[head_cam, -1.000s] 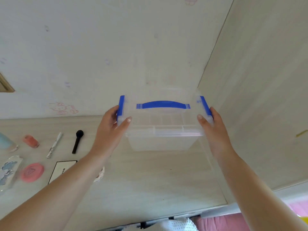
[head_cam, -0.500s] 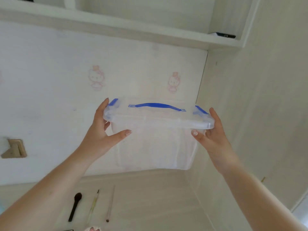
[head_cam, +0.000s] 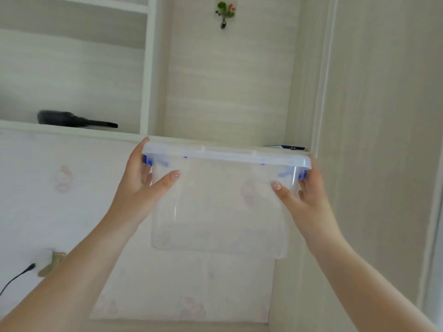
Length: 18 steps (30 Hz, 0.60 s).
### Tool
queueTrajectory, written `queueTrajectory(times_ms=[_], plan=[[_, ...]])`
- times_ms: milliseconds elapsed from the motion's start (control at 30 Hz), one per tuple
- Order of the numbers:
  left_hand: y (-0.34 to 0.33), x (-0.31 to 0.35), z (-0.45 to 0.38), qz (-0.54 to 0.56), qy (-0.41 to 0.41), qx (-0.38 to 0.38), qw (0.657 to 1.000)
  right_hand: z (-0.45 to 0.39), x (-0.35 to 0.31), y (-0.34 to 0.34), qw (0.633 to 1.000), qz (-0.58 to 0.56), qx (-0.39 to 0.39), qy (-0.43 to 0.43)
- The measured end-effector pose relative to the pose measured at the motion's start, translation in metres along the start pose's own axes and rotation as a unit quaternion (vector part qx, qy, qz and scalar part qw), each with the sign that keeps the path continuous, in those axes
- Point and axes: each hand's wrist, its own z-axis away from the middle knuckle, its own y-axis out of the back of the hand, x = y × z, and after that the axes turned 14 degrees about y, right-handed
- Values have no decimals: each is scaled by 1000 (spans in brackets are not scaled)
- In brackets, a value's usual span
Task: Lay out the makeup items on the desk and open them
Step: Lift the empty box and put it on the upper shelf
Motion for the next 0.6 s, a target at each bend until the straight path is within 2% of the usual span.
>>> queueTrajectory(times_ms=[233, 600], plan=[[-5, 77, -26, -14, -106, 3, 994, -52, -47, 15, 995, -34, 41, 82], [-9, 136, -80, -5, -157, 42, 987, -127, -78, 25, 984, -50, 57, 161]])
